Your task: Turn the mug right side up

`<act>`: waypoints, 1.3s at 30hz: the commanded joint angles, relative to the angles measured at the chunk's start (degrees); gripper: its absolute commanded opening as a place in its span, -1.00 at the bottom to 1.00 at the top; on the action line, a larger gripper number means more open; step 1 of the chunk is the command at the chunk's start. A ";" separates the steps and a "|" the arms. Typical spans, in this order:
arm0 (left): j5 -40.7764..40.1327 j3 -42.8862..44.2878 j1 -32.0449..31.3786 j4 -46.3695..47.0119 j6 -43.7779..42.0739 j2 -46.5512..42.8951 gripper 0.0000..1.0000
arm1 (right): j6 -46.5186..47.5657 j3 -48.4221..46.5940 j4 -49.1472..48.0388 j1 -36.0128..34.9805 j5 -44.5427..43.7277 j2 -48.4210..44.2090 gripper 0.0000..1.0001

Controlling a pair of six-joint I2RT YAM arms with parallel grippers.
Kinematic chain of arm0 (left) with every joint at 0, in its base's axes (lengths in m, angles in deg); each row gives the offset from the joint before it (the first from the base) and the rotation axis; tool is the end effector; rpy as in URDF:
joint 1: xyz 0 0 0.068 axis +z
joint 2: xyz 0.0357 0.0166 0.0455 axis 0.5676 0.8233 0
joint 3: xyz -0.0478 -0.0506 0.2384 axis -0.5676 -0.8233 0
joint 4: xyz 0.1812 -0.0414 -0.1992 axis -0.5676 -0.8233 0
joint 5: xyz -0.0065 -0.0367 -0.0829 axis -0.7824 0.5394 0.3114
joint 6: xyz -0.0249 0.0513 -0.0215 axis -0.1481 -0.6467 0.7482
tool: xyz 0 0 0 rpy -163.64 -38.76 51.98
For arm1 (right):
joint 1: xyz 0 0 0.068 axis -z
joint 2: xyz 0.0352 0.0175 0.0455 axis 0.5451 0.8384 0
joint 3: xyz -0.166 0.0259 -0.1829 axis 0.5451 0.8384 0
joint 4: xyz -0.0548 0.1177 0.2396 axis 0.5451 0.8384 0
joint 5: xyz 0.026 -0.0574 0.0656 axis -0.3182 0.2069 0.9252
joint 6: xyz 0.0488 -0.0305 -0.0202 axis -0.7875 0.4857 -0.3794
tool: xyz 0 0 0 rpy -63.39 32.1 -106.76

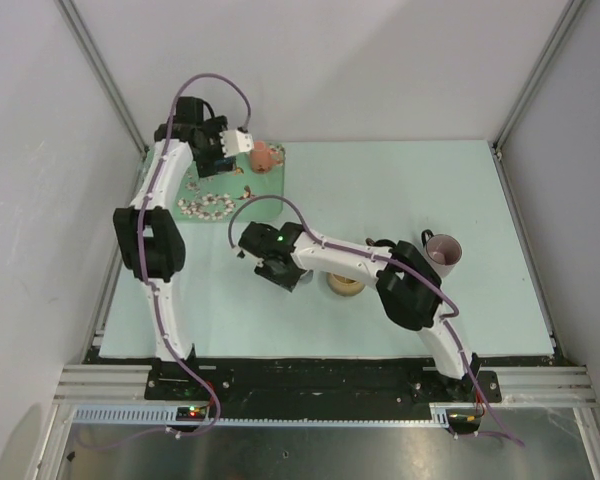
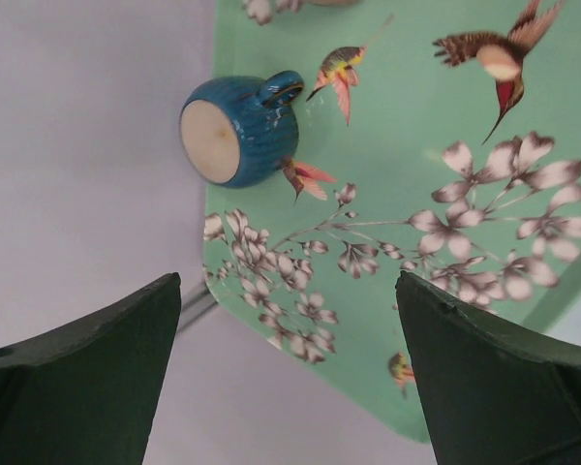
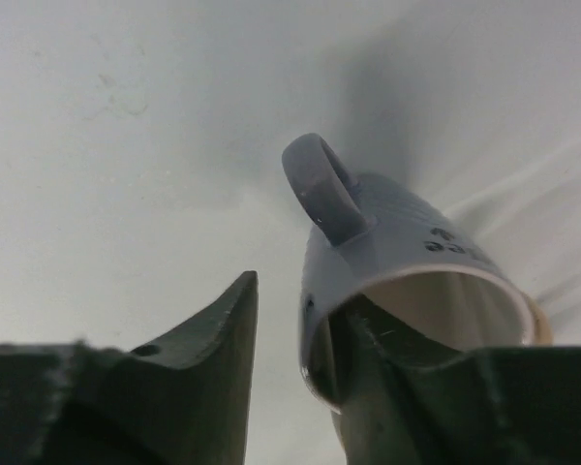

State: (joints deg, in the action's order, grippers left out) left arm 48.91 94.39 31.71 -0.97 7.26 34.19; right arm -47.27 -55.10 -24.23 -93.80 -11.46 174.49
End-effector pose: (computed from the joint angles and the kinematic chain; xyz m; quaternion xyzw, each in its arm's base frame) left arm 0.4809 -0.0327 0.2781 0.6060 0.7091 0.1314 0.3356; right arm 0.2282 0.3912 0.1750 -0.5393 0.8243 -0.0115 0.1721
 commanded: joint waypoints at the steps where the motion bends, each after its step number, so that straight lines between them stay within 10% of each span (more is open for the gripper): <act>1: -1.35 1.78 -0.49 0.68 -19.15 3.78 0.90 | -1.30 2.65 -3.50 0.88 0.38 -4.57 -0.09; 13: 1.62 16.62 -0.84 0.92 -31.04 20.21 0.65 | -1.81 5.91 -6.63 1.38 4.77 -14.12 0.94; 30: 0.55 21.17 -1.06 4.84 -36.53 29.02 0.43 | -4.87 6.53 -5.15 5.08 6.80 -16.89 0.99; 39: -0.65 17.92 -0.29 5.91 -37.30 27.98 -0.28 | -5.00 5.72 -4.06 5.39 5.71 -16.98 0.98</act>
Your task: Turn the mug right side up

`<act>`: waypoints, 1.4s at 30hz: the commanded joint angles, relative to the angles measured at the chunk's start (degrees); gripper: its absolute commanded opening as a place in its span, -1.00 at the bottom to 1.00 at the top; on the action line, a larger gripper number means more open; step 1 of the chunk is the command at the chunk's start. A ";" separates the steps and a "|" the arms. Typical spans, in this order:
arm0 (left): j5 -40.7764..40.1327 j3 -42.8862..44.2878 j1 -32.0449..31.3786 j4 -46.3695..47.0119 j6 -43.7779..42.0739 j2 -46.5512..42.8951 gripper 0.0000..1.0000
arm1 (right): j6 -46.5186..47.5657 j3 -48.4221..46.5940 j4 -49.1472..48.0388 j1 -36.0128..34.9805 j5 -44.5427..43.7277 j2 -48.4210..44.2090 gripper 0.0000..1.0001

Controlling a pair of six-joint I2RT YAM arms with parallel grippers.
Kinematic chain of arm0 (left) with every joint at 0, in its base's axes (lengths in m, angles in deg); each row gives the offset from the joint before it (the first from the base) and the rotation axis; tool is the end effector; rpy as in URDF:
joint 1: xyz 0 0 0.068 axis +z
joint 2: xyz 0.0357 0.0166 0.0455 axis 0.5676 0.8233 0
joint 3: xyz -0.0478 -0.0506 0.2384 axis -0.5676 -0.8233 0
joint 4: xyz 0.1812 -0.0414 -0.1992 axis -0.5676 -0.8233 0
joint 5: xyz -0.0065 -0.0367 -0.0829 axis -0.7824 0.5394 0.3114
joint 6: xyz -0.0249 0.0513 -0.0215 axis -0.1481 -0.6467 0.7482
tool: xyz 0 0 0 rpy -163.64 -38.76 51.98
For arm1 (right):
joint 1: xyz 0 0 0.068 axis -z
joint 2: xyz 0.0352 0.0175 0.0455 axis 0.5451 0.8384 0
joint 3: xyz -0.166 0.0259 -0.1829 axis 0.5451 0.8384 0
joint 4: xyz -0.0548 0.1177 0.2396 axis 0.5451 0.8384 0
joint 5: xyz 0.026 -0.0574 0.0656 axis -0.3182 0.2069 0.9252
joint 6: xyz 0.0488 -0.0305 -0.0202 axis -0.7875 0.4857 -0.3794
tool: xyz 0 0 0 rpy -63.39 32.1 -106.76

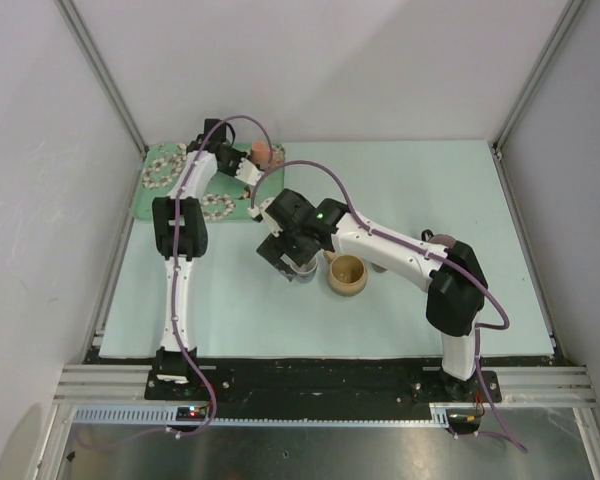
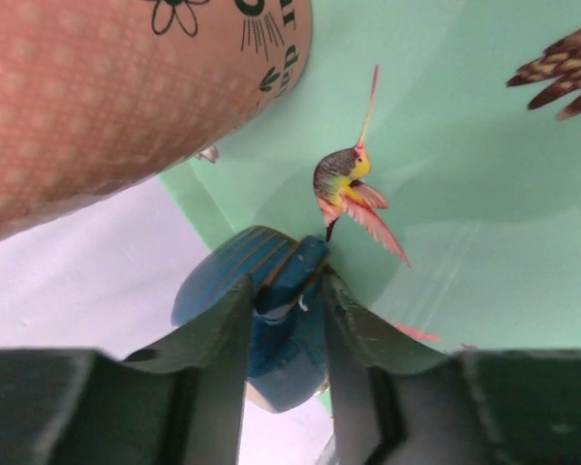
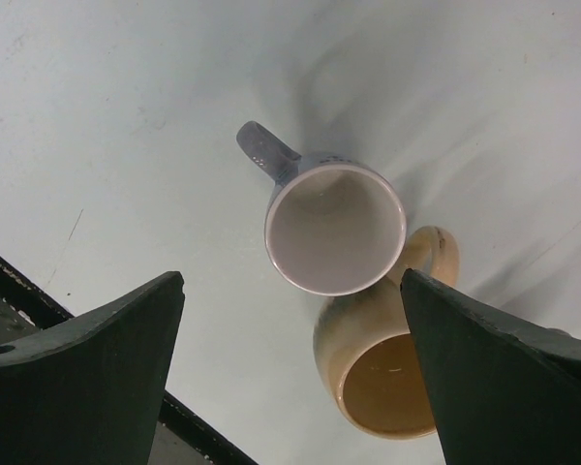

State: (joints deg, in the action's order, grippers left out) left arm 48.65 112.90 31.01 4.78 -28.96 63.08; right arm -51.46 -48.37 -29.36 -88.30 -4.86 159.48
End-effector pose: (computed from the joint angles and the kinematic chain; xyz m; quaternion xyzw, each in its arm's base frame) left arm 0.5603 -0.0434 0.1388 0.8084 0.4918 0.1977 0.2562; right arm 0.2436 0.3463 0.2520 -0.4620 0.8464 0.0889 0.2497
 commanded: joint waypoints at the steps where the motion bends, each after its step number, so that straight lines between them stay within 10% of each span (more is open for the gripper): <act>1: -0.48 -0.62 0.50 0.69 -0.90 -0.88 -0.36 | -0.74 -1.24 1.23 -0.16 -1.11 -2.01 0.97; 8: -1.10 -3.99 0.73 3.39 0.22 -3.51 -0.97 | -0.65 -1.48 1.80 -0.43 -3.12 -3.27 0.97; 30: -4.62 -15.53 0.84 8.18 45.81 -25.91 -1.00 | -16.15 10.08 -18.27 8.74 6.39 -16.41 0.99; 42: 9.29 -19.95 -2.85 8.10 78.35 -44.51 -1.00 | -36.92 10.97 -43.59 18.50 24.42 -16.26 0.99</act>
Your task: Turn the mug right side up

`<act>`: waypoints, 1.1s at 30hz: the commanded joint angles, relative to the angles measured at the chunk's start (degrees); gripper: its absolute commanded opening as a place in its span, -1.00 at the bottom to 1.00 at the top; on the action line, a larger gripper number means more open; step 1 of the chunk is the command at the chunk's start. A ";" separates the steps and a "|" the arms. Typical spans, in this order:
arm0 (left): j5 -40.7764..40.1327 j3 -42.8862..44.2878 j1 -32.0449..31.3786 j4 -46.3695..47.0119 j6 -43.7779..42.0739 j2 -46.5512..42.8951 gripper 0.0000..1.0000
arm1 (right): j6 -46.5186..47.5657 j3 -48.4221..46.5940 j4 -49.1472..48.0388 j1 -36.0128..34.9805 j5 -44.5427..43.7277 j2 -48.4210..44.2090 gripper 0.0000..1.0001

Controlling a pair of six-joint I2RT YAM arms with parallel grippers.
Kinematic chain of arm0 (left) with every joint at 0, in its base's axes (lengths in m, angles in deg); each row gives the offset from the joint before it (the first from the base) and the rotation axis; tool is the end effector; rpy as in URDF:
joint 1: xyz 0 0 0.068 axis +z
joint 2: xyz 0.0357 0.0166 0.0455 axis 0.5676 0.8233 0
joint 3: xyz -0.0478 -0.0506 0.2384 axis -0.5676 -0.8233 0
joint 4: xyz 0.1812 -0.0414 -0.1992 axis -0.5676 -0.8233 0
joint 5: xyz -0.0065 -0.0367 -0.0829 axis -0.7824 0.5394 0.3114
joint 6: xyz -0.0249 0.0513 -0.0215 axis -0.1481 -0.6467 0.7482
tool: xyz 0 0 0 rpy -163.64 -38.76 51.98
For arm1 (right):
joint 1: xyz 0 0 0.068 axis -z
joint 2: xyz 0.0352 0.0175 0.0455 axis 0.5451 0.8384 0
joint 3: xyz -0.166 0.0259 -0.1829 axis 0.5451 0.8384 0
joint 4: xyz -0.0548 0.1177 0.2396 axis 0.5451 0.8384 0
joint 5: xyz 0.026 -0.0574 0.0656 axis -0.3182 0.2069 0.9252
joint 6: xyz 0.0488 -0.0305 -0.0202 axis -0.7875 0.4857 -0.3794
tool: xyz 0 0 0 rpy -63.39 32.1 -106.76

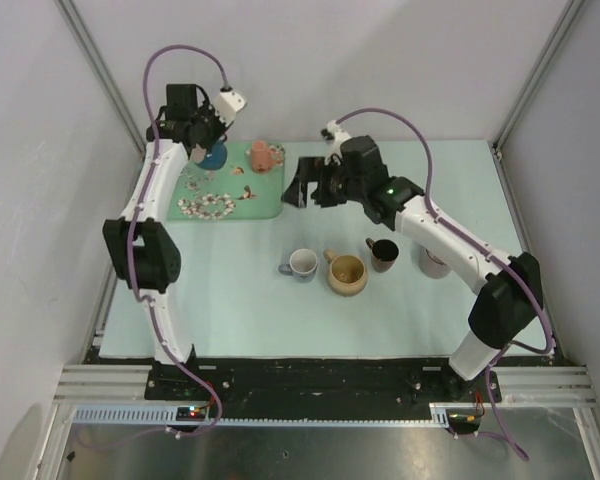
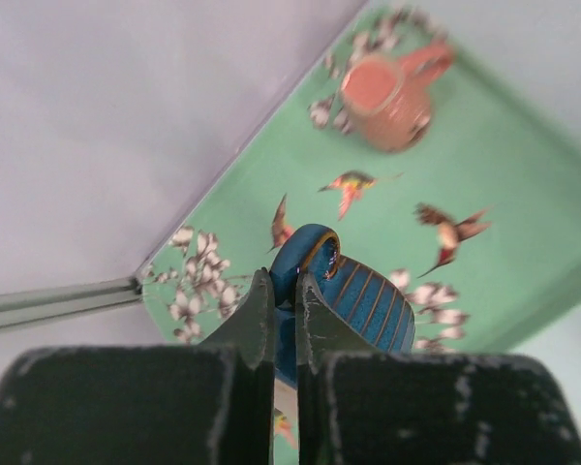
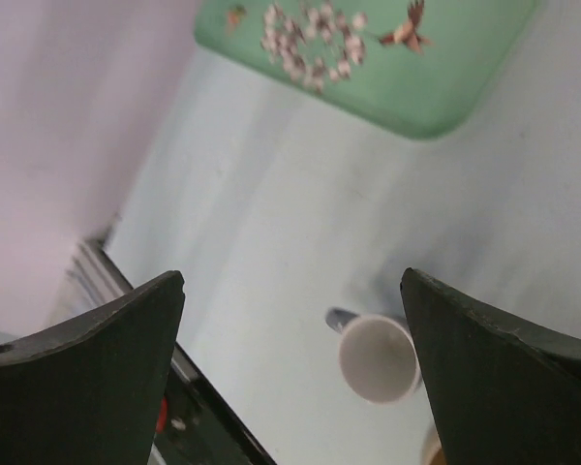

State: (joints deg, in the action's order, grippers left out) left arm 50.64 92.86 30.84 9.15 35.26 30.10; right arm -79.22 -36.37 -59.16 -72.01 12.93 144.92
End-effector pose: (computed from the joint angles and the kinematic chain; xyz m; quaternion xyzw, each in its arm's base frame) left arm 0.4804 -0.0414 0.3175 0.4184 0.7832 0.0712 0.4544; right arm 0.3099 0.2651 0.3256 -0.1685 0.8321 0.3630 0.3840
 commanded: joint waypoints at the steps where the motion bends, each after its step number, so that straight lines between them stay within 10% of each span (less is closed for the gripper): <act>1: 8.70 -0.19 -3.15 3.72 16.31 -13.11 -1.00 | -10.90 -1.75 -15.31 2.67 7.33 -1.01 0.99; 11: 19.12 2.23 -6.64 0.15 29.22 -18.70 -0.99 | -21.94 -11.37 -30.81 5.43 13.25 8.45 0.93; 26: 26.11 6.06 -8.86 -0.60 36.07 -19.28 -1.00 | -24.49 -16.99 -27.80 5.55 13.84 13.53 0.76; 30: 27.45 5.62 -9.41 -0.61 37.22 -19.04 -1.00 | -26.58 -17.26 -31.92 5.48 17.10 14.54 0.44; 33: 28.29 5.82 -10.17 -0.56 37.78 -18.67 -1.00 | -28.35 -18.80 -35.55 5.25 21.04 16.13 -0.22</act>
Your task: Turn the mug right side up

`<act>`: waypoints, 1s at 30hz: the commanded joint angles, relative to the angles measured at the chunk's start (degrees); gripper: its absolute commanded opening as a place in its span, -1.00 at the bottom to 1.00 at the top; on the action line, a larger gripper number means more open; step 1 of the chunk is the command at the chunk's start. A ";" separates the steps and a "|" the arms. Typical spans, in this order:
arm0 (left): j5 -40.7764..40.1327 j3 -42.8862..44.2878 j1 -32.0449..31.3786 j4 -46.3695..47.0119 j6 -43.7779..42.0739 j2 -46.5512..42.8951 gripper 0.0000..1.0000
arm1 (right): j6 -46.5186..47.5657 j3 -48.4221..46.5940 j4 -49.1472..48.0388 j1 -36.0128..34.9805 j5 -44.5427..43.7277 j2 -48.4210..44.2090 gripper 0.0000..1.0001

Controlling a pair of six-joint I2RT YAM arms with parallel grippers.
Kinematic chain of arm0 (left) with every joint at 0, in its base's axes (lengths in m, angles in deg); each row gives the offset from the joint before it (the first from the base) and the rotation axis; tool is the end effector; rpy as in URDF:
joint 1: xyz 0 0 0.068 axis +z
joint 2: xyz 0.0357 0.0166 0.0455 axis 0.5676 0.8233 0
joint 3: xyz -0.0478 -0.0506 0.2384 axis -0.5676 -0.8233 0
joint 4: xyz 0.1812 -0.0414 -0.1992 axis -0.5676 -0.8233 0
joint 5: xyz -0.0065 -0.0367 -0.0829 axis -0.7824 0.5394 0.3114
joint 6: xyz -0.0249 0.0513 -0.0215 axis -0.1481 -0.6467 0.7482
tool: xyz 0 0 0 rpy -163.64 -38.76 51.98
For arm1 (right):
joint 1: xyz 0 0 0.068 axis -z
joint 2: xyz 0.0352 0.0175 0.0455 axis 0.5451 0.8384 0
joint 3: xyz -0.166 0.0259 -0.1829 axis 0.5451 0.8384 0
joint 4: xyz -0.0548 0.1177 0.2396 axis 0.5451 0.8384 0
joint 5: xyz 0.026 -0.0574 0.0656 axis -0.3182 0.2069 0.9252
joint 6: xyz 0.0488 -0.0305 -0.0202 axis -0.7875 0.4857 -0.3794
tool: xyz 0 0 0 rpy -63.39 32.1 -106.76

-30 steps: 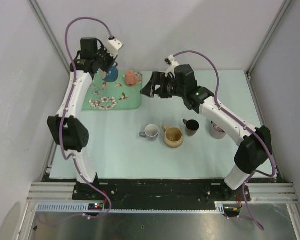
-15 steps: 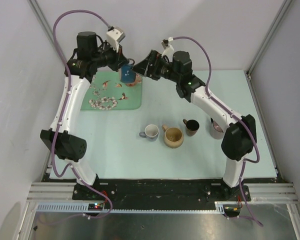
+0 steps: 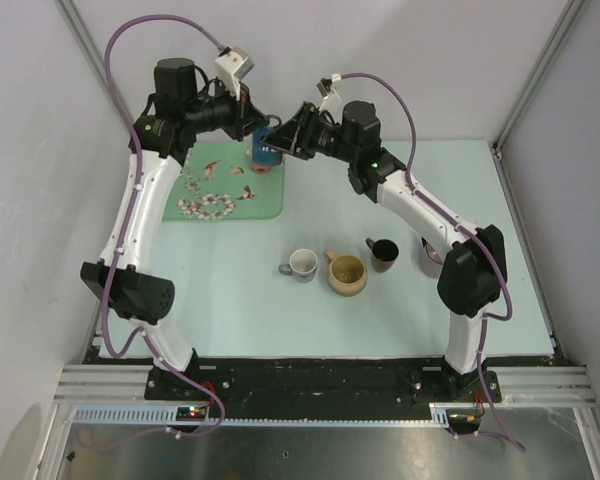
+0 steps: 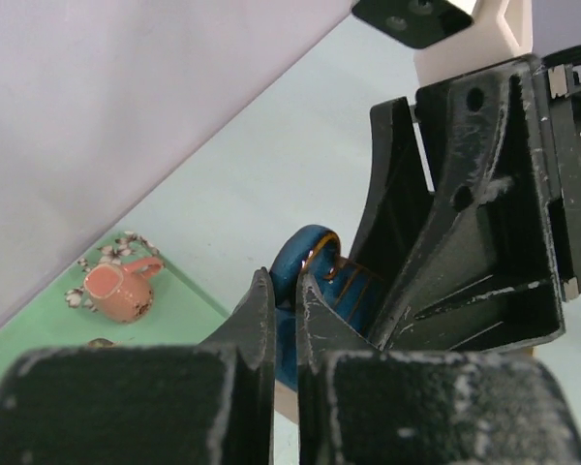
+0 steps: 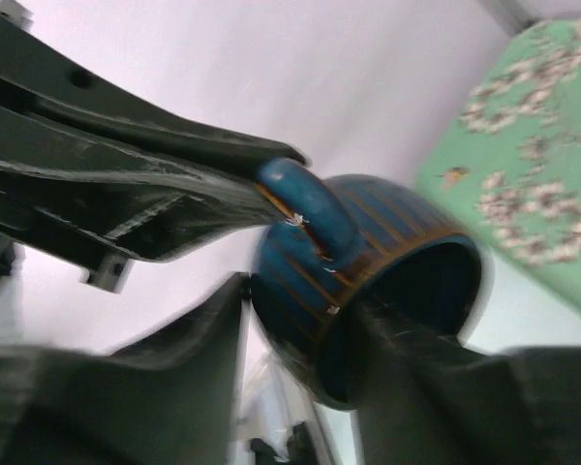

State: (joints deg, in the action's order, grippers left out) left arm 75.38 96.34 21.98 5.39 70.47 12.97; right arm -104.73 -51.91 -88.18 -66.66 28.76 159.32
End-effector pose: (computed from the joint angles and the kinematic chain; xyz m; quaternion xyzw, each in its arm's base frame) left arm 0.3696 -0.1109 0.4602 0.3383 0.7194 -0.2693 0.5436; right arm 0.3818 0.2813 0.3782 -0.0897 0.6847 0.6012 0.4021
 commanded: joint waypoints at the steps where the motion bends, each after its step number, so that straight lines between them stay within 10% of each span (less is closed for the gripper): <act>1: 3.77 2.59 -1.39 3.18 2.90 -1.31 -1.00 | -3.60 -3.05 -7.80 -0.16 5.88 1.85 -0.49; 5: 1.32 3.00 -1.22 3.22 2.98 -0.68 -0.92 | -1.74 0.66 -6.37 0.03 3.83 -0.53 -0.97; 8: -2.85 2.74 -0.78 3.18 2.14 -0.35 0.47 | 5.29 1.67 2.73 0.16 -0.43 -3.31 -1.00; 10: -4.51 2.46 -0.28 3.21 0.21 -0.18 0.86 | 14.38 0.37 12.43 -0.03 -4.89 -4.90 -1.00; 19: -16.12 -3.22 0.82 3.22 -18.74 1.19 0.99 | 37.17 -3.02 59.14 -3.08 -34.00 -12.04 -1.00; 30: -25.08 -6.04 0.64 3.19 -32.57 10.44 0.99 | 19.89 24.24 74.54 -10.75 -42.86 -29.45 -1.00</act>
State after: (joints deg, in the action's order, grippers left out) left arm 53.50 91.13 22.60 7.91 46.71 20.97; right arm -77.15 -33.05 -18.04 -76.25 -10.87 135.94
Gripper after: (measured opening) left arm 0.996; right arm 0.142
